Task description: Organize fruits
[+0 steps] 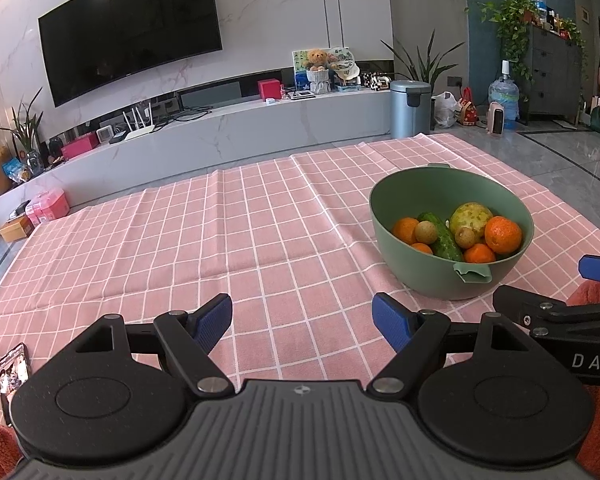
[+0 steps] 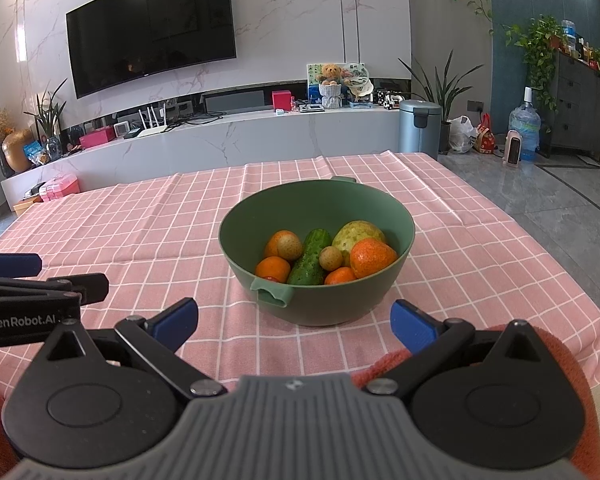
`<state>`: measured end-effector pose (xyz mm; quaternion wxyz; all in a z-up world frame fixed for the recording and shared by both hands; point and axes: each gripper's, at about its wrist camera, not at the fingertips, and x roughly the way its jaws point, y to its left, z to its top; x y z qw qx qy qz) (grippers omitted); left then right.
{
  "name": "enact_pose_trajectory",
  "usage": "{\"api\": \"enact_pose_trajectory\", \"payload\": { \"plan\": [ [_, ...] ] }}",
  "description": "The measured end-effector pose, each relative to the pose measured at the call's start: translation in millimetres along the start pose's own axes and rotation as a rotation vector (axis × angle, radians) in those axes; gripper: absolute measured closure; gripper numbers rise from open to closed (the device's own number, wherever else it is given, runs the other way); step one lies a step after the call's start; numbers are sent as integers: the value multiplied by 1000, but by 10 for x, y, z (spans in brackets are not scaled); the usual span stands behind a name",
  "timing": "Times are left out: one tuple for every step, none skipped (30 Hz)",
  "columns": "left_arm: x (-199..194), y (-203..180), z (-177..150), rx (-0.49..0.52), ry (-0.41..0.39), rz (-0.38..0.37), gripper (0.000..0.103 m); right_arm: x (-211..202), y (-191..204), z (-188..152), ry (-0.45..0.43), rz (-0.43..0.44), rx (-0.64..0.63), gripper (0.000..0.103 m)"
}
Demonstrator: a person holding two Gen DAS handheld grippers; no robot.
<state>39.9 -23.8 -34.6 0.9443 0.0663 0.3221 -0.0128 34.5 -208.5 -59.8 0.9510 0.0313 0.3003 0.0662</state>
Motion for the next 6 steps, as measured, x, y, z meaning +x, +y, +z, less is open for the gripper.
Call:
{"api": "enact_pose_trajectory", "payload": {
  "plan": [
    [0,0,0,0,1,-3,10,-1,-3,-3,0,0,0,5],
    [-1,3,-1,-1,2,-8,10,0,-3,-3,0,0,0,5],
    [-4,5,-2,-2,1,-13,10,0,0,1,0,0,0,5],
    [-6,6,-6,-2,-1,-17,10,-1,-3,-2,1,0,0,5],
    [-11,7,-10,-2,-4,-19,10,-1,-1,1,0,0,0,5],
    [-15,7,-9,-3,-6,-18,10,-1,0,2,1,0,-1,5]
  ]
}}
